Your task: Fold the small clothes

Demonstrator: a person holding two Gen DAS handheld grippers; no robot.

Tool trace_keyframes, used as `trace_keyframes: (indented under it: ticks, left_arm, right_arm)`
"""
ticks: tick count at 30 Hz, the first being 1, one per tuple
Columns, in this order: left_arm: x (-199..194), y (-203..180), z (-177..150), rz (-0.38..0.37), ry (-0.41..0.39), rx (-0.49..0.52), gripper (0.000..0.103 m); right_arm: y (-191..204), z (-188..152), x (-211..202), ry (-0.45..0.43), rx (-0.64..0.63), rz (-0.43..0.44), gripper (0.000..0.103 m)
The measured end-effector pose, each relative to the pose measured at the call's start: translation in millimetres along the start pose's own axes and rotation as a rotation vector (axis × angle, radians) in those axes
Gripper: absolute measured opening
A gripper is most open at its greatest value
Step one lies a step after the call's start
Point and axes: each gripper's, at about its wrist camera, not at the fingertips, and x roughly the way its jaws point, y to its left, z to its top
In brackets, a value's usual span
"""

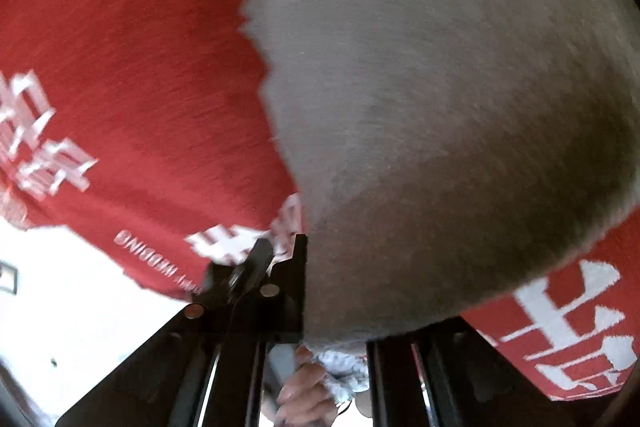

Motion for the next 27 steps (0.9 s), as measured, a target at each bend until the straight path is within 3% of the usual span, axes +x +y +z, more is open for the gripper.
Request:
trace_keyframes:
  ticks: [3, 7, 14, 16, 19, 21, 22, 23, 27]
  left_arm:
    - [7.3, -11.0, 8.6, -0.099, 0.002, -0.024, 0.102]
    - [22.6, -35.4, 17.1, -0.106, 0.021, 0.026, 0.102]
    - [54.2, -63.9, 12.9, 0.071, 0.05, 0.119, 0.101]
    - [59.3, -64.0, 10.1, 0.16, 0.037, 0.124, 0.091]
    - [62.3, -62.7, 7.8, 0.221, 0.027, 0.146, 0.091]
    - [62.5, -67.5, 5.8, 0.25, 0.015, 0.165, 0.091]
    - [63.5, -70.0, 5.2, 0.274, 0.01, 0.178, 0.091]
    - [65.1, -72.9, 3.9, 0.3, 0.009, 0.195, 0.091]
    - [72.2, -82.2, -0.6, 0.354, 0.003, 0.222, 0.091]
  right_arm:
    - [23.1, 1.0, -3.4, 0.019, -0.056, 0.019, 0.008]
    - [30.6, 3.2, -0.3, 0.037, -0.065, 0.017, 0.008]
    - [2.2, 3.5, -0.3, 0.082, -0.024, -0.069, 0.008]
    - [-5.6, 3.1, -3.5, 0.1, -0.003, -0.126, 0.008]
    - [-6.6, 2.8, -11.0, 0.147, -0.03, -0.228, 0.014]
    - [-0.7, 3.2, -18.3, 0.19, -0.09, -0.319, 0.029]
    - [4.3, 3.8, -23.9, 0.205, -0.132, -0.362, 0.045]
    - [11.7, 5.4, -31.2, 0.206, -0.182, -0.407, 0.052]
    - [46.7, 19.2, -61.2, 0.162, -0.348, -0.505, 0.052]
